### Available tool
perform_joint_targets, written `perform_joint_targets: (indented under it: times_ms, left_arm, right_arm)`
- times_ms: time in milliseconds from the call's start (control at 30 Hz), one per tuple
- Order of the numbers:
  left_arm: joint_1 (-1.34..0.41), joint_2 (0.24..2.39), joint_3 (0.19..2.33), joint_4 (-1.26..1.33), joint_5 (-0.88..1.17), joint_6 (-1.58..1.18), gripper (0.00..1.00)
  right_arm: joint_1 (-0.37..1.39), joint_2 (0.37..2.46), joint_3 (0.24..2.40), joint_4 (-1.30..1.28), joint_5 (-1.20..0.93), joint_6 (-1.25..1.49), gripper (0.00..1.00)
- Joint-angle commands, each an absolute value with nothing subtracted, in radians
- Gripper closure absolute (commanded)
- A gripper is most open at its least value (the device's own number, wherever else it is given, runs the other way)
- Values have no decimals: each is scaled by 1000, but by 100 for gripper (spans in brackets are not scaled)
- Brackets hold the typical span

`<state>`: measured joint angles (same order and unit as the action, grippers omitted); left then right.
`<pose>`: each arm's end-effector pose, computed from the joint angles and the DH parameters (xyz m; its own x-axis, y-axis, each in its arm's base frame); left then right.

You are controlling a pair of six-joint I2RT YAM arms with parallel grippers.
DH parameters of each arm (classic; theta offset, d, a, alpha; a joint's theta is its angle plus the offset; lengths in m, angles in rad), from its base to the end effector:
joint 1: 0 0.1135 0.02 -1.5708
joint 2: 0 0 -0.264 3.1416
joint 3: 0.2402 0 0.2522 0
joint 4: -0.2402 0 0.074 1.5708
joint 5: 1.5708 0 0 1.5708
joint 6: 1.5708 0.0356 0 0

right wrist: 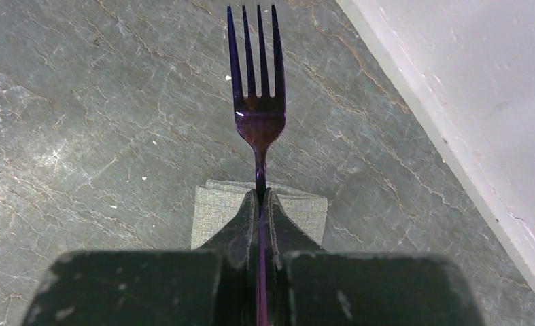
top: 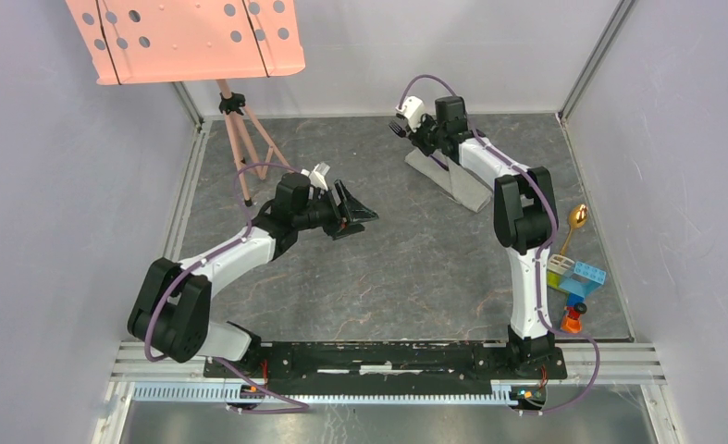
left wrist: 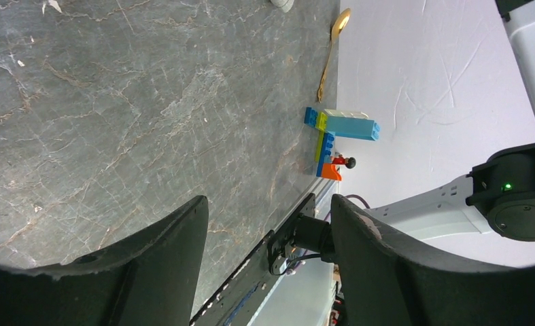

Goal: Fold the napkin into a case and place the utensils inside
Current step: Insert the fork into the folded napkin.

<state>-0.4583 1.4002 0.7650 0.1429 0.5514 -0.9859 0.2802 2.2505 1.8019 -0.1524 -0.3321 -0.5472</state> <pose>0.2607 -0.1494 0.2273 -0.8934 -0.3511 -0.2801 0.0832 0.4833 -0.8715 0.4979 0.1554 0.2058 -0.1936 -0.5675 -0.8003 -0.7267 0.6310 -0.2717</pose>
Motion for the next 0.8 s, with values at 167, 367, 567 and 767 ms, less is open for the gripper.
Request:
perform_joint_targets:
  times_ms: [167,367,567,767]
  left_arm:
    - [-459,1359,765,146,557,-939,27]
    - [-459,1347,765,141,557,-937,27]
    - [-459,1341,760,141,561,-936,27]
    - [-459,1329,748,141,564,-934,26]
  right_arm:
    - [271,2246,1778,-147,-328,-566,100]
    - [264,2226,1766,-172,-309,-583,100]
    - [262,2178,1705,-166,-284,-599,100]
    - [260,2156,1667,-186,-255,-611,100]
